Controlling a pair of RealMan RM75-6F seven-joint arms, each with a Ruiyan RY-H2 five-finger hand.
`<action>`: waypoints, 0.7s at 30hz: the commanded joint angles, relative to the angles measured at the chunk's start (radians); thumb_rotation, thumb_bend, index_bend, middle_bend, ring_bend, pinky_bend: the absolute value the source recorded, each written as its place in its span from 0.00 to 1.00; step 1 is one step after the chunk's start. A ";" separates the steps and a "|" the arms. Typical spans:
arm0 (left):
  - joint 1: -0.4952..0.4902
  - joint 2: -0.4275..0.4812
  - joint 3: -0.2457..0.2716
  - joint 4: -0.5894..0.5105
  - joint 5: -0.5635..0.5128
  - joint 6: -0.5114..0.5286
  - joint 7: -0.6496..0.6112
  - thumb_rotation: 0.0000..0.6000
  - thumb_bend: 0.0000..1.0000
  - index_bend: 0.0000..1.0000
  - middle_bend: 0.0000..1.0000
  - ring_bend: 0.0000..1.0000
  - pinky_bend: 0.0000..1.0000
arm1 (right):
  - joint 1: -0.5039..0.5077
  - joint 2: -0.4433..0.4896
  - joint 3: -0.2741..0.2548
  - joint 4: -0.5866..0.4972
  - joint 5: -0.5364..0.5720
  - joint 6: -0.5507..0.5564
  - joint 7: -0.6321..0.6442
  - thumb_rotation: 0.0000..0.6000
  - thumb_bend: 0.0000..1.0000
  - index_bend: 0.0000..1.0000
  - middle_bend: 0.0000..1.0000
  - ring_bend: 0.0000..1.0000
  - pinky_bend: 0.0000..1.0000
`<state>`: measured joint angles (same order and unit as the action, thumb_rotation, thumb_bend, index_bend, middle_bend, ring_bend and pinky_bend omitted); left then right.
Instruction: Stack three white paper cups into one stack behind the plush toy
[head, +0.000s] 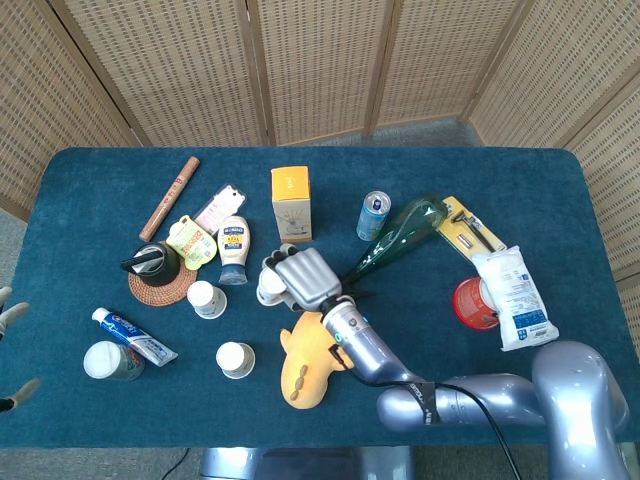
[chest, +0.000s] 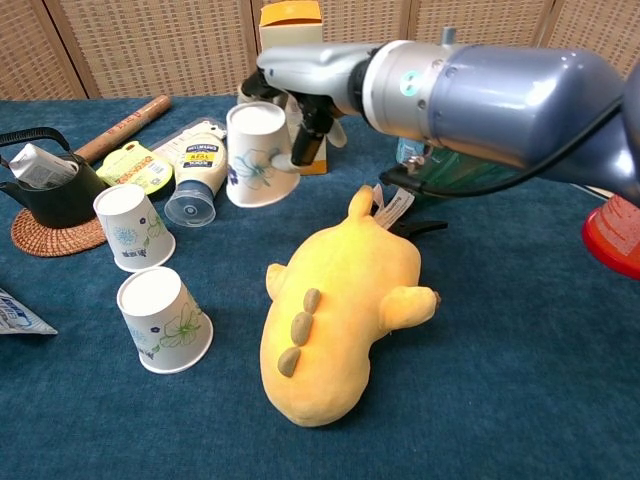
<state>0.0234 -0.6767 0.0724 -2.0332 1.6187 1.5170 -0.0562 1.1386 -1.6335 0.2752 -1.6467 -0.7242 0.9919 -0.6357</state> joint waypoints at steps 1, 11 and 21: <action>0.000 -0.001 0.001 -0.002 0.002 -0.001 0.003 1.00 0.25 0.11 0.00 0.00 0.17 | -0.007 0.007 -0.013 0.009 -0.009 -0.003 0.005 1.00 0.66 0.33 0.31 0.20 0.69; -0.003 -0.005 0.001 -0.002 -0.002 -0.008 0.011 1.00 0.25 0.11 0.00 0.00 0.17 | -0.036 0.027 -0.079 0.045 -0.034 -0.015 -0.004 1.00 0.66 0.33 0.31 0.20 0.69; -0.004 -0.007 0.001 -0.002 -0.005 -0.011 0.014 1.00 0.25 0.11 0.00 0.00 0.17 | -0.058 -0.008 -0.102 0.097 -0.044 -0.022 0.012 1.00 0.65 0.33 0.31 0.20 0.69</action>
<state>0.0196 -0.6833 0.0737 -2.0353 1.6141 1.5060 -0.0424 1.0820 -1.6385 0.1740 -1.5526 -0.7697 0.9708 -0.6234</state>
